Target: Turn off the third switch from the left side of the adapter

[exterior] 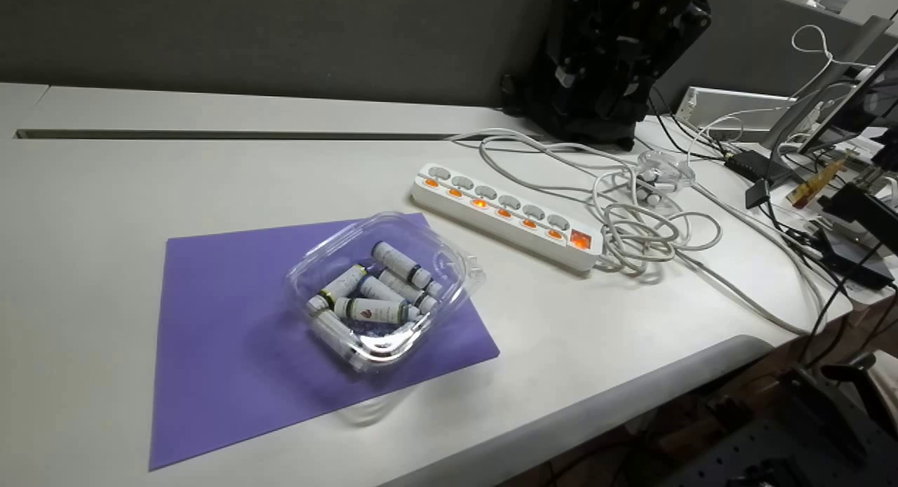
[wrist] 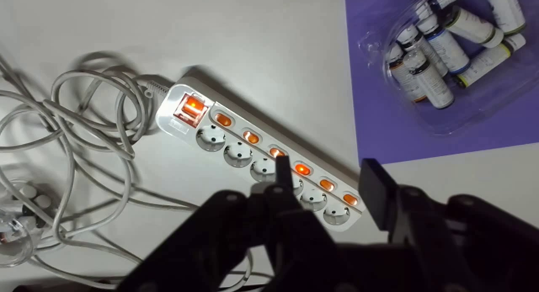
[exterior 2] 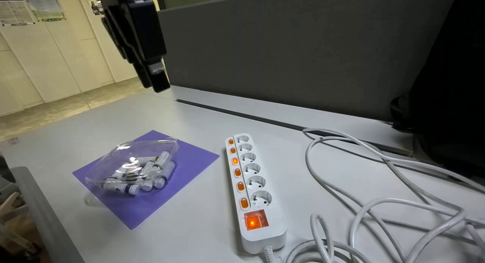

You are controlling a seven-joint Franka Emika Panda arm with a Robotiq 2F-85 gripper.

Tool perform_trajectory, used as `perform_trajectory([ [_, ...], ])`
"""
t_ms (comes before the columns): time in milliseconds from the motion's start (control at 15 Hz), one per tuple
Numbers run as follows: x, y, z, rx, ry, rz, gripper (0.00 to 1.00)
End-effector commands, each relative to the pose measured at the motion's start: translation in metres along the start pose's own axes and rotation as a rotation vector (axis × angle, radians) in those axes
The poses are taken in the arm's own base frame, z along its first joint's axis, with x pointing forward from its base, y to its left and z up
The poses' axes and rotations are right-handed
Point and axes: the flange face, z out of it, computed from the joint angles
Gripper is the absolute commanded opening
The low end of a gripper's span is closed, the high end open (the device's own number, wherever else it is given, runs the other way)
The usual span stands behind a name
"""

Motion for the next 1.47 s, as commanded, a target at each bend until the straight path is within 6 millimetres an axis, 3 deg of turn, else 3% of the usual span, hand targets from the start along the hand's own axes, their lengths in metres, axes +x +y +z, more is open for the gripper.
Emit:
perform_trajectory([
  [0,0.029,0.020,0.025,0.018,-0.022,0.056,0.18],
  [200,0.044,0.033,0.049,0.029,-0.051,0.103,0.01],
  [267,0.046,0.036,0.056,0.041,-0.074,0.111,0.00],
  [333,0.031,0.031,0.047,0.026,-0.054,0.091,0.09],
  [400,0.034,0.034,0.054,0.031,-0.067,0.097,0.01],
  [733,0.042,0.035,0.061,0.033,-0.077,0.103,0.00],
  [933,0.046,0.037,0.069,0.060,0.007,0.126,0.00],
  [1400,0.063,0.036,0.107,0.049,0.064,0.149,0.00],
])
